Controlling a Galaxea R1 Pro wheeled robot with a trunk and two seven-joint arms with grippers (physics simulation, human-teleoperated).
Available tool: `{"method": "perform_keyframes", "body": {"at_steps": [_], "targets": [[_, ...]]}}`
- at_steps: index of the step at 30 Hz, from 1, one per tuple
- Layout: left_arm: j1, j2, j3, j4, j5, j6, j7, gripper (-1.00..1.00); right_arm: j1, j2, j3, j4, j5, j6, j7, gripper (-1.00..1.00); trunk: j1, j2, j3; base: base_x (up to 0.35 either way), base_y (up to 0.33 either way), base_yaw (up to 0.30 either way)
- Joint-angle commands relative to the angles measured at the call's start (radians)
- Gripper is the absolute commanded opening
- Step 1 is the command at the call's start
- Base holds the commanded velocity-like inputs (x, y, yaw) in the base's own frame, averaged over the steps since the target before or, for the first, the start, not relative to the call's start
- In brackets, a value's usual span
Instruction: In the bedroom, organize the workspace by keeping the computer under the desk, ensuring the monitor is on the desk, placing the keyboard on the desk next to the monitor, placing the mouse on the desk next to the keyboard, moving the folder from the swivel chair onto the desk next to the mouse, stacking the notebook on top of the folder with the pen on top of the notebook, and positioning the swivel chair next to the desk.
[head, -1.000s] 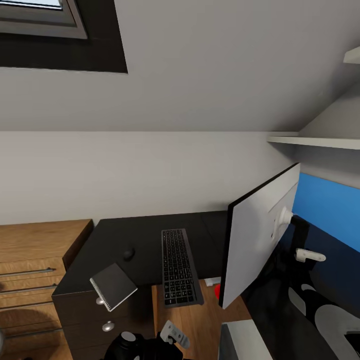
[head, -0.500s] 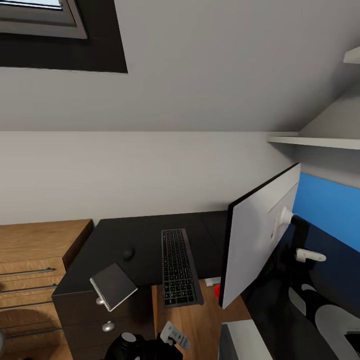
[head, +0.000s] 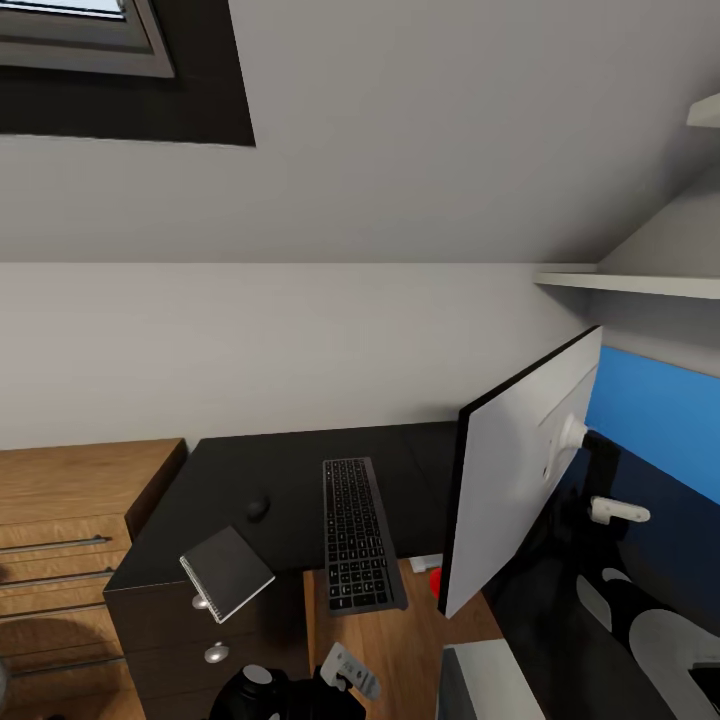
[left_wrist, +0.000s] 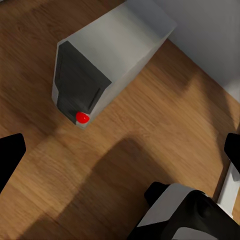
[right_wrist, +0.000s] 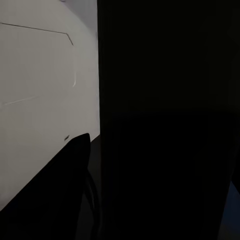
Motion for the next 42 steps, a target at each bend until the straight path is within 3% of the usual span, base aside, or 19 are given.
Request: {"method": "perform_keyframes", "body": {"at_steps": [1,42], "targets": [[-0.001,0.001,-0.001,-0.001,0.007,0.007,0.002,1.00,-0.001,0.000,0.000,0.000,-0.004,-0.002,-0.004,-1.00,0.000,-0.001,-0.001,0.000,0.000,0.000],[-0.001,-0.007,-0.001,0.000,0.007,0.008,0.002,1.00,0.001,0.003,0.002,0.002,0.000,0.002,-0.004,-1.00,0.000,-0.001,-0.001,-0.019,0.000,0.000]]}}
